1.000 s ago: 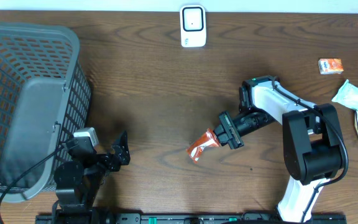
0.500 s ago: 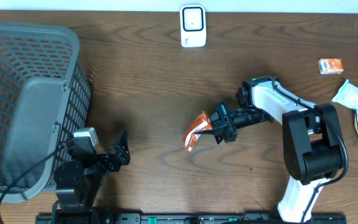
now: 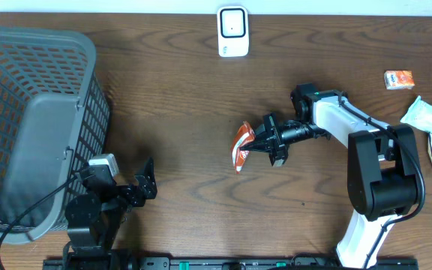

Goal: Scan the item barcode
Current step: 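Lift the wafer bar and rotate it upright, then hold the wafer bar in front of the scanner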

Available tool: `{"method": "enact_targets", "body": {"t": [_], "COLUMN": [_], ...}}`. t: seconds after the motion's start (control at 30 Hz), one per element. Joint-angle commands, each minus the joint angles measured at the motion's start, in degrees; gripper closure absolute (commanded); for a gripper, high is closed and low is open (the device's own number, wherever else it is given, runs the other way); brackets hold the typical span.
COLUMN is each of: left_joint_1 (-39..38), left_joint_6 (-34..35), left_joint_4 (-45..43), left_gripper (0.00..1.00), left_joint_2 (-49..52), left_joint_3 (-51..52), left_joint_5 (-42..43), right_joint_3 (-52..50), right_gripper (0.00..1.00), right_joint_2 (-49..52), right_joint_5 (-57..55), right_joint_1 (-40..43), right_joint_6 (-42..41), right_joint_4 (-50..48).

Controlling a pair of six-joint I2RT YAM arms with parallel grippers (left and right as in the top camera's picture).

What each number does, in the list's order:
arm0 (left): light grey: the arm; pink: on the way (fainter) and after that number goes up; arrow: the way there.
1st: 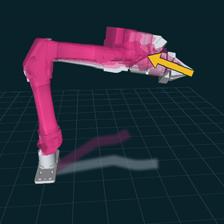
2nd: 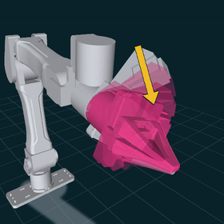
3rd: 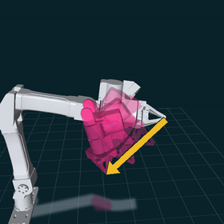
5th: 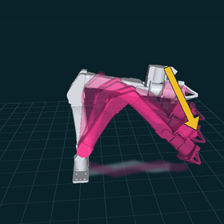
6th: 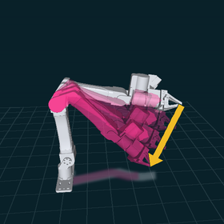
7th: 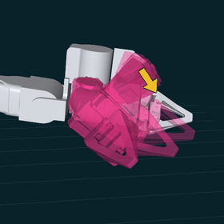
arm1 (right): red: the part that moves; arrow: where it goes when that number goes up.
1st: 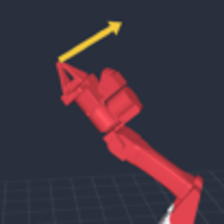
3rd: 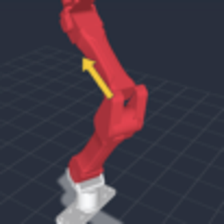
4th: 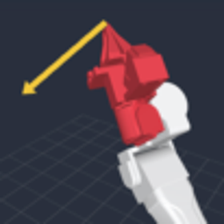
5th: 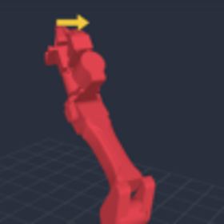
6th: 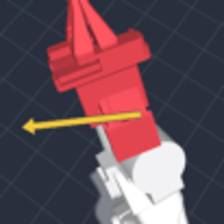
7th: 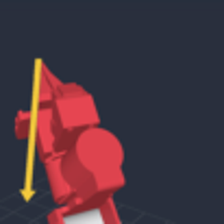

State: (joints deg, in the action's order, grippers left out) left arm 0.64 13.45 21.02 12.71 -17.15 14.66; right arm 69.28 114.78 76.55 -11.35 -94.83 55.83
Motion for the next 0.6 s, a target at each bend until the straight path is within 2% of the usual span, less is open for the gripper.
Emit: {"method": "enact_targets", "body": {"t": [0.0,0.07,0.1,0.17,0.37,0.5,0.57], "left_joint_1": [-0.1,-0.1,-0.1,-0.1,-0.1,-0.1,-0.1], "left_joint_6": [-0.8,-0.8,-0.8,-0.8,-0.8,-0.8,-0.8], "left_joint_4": [0.0,0.0,0.0,0.0,0.0,0.0,0.0], "left_gripper": [0.02,0.02,0.02,0.02,0.02,0.02,0.02], "left_joint_2": [-0.2,-0.2,-0.2,-0.2,-0.2,-0.2,-0.2], "left_joint_3": [0.2,0.2,0.2,0.2,0.2,0.2,0.2], "left_joint_5": [-0.3,-0.3,-0.3,-0.4,-0.3,-0.3,-0.4], "right_joint_3": [0.3,0.3,0.3,0.7,7.3,12.8,14.7], "right_gripper": [0.98,0.99,0.99,0.99,0.99,0.99,0.99], "right_joint_2": [-0.6,-0.6,-0.6,-0.7,-0.7,-0.7,-0.7], "right_joint_5": [0.3,1.3,1.8,-1.0,-19.6,-24.8,-29.1], "right_joint_1": [0.0,-0.1,-0.1,-0.1,-0.5,-2.3,-3.4], "right_joint_6": [18.3,30.4,33.9,34.9,26.3,20.0,16.5], "right_joint_4": [0.1,0.1,0.1,0.0,-5.3,-16.0,-24.7]}}
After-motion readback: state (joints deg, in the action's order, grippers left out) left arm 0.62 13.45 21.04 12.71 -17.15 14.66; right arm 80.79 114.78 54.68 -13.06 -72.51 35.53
